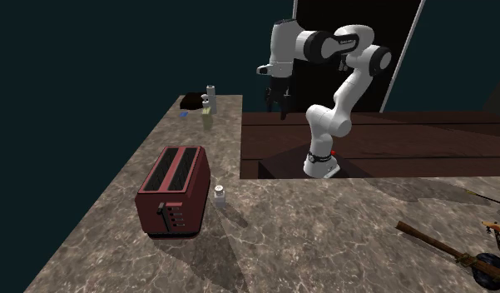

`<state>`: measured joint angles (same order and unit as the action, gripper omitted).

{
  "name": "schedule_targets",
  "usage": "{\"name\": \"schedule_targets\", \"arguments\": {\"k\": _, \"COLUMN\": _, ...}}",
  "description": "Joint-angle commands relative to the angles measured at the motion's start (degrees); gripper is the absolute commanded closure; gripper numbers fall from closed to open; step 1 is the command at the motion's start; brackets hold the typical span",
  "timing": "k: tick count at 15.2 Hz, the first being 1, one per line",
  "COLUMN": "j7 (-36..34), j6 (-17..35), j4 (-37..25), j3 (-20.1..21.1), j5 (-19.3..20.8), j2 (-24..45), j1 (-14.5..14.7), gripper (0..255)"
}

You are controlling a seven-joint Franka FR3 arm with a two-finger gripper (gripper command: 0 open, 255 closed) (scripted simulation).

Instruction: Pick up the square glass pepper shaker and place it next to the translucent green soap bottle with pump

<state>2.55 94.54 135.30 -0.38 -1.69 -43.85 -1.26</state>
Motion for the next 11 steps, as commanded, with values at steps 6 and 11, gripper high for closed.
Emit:
{"name": "schedule_targets", "arguments": {"k": 6, "j7": -2.38, "j6": 8.32, "j4": -0.99, "j3": 2.22, "j5": -0.34, "j2": 9.21, "j1": 0.32, "gripper": 0}}
{"name": "schedule_targets", "arguments": {"k": 11, "j7": -4.93, "j6": 15.52, "j4": -4.02, "j3": 4.28, "j5": 0.05, "j2": 19.38, "j1": 0.38, "gripper": 0}}
